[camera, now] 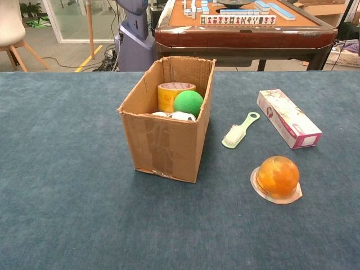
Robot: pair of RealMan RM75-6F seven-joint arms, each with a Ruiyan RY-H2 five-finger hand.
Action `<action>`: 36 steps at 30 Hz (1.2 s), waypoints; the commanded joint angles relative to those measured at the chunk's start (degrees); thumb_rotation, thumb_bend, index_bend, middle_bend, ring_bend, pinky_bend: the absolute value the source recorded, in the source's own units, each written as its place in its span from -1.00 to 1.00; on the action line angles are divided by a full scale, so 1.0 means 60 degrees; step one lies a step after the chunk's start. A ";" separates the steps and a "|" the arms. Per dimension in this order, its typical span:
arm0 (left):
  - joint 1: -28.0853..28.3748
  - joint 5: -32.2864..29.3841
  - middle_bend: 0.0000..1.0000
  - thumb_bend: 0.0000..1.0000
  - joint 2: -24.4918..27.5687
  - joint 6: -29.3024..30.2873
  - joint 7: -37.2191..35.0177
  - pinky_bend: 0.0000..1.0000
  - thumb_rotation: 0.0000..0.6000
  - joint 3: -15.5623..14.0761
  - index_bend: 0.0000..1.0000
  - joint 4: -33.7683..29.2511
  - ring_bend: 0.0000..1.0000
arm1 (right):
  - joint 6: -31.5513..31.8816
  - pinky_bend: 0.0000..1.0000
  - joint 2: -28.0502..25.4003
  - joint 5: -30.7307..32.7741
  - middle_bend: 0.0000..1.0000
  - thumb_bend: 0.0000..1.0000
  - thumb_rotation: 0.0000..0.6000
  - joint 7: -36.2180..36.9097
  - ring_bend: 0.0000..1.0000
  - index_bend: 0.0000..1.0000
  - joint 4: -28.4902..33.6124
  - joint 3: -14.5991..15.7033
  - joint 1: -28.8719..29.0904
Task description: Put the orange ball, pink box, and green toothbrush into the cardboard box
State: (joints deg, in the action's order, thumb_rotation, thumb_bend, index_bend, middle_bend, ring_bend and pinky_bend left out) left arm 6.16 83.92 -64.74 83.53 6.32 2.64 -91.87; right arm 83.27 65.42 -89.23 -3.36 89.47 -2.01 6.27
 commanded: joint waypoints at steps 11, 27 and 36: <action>-0.0046 -0.0096 -0.44 -0.78 0.0060 0.0044 -0.0103 -0.17 1.00 0.0035 -0.53 -0.0035 -0.49 | -0.0286 -0.19 0.0147 -0.0093 -0.44 -1.00 1.00 -0.0123 -0.58 -0.43 -0.0022 -0.0017 0.0245; -0.0280 0.0054 -0.44 -0.78 0.0253 0.0564 -0.0171 -0.17 1.00 0.0079 -0.53 -0.0241 -0.49 | -0.2550 -0.22 0.0277 -0.0841 -0.47 -1.00 1.00 -0.1694 -0.58 -0.43 0.0454 -0.0119 0.2137; -0.0323 -0.0071 -0.44 -0.78 0.0331 0.0570 -0.0180 -0.17 1.00 0.0131 -0.53 -0.0304 -0.49 | -0.4000 -0.36 0.0494 -0.0873 -0.52 -1.00 1.00 -0.2276 -0.59 -0.43 0.0717 -0.0015 0.3133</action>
State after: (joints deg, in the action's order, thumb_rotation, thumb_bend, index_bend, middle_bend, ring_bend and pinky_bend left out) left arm 4.24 83.53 -62.78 86.96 5.24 3.42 -93.67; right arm 60.84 67.96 -94.41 -16.22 93.34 -2.37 23.80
